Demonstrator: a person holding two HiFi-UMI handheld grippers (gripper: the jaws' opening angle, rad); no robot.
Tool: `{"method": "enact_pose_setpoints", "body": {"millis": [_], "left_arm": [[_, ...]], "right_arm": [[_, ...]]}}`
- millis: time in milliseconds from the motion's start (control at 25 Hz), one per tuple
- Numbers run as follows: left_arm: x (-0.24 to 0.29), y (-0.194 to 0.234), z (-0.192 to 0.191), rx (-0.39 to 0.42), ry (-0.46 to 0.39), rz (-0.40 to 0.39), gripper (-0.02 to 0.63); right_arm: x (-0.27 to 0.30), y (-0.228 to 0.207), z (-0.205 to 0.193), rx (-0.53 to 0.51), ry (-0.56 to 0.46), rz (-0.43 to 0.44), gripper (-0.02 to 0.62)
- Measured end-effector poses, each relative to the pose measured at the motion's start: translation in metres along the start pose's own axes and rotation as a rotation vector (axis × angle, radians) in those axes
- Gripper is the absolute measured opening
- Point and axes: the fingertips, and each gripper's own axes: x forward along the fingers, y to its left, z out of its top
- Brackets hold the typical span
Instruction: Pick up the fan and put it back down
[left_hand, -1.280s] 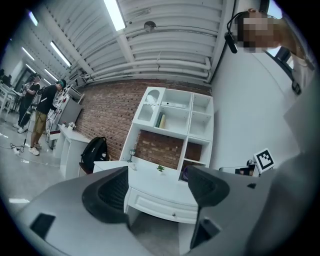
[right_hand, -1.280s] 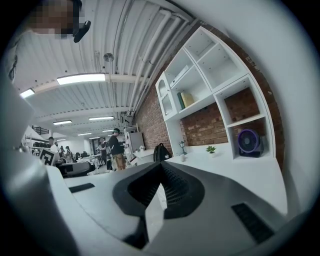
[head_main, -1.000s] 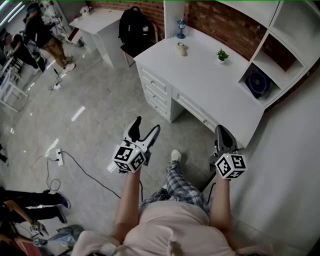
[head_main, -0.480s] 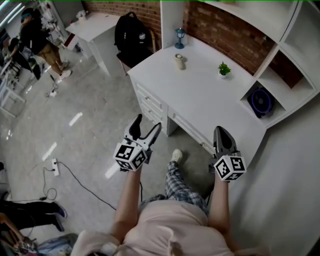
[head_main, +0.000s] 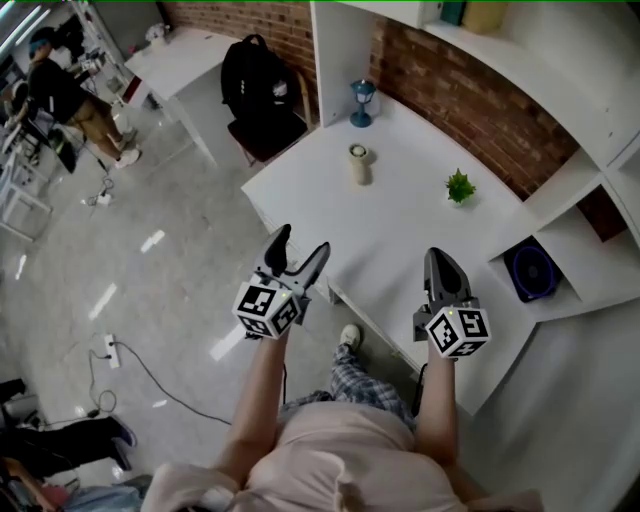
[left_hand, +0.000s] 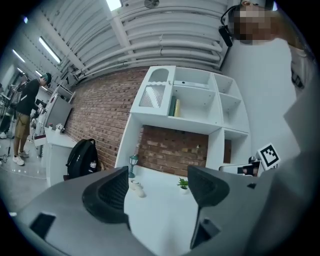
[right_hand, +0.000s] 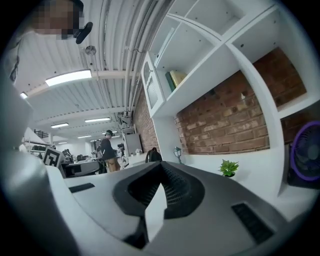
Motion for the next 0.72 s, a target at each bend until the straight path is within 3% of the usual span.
{"method": "enact_pose_setpoints", "body": {"millis": [240, 720], "left_arm": [[0.076, 0.029, -0.006, -0.008, 0.025, 0.013, 0.357], [0.151, 0.059, -0.007, -0.013, 0.073, 0.012, 0.357]], "right_arm": [[0.077, -0.036, 0.004, 0.013, 0.025, 0.029, 0.016], [0.145, -0.058, 0.011, 0.012, 0.065, 0.048, 0.015]]}}
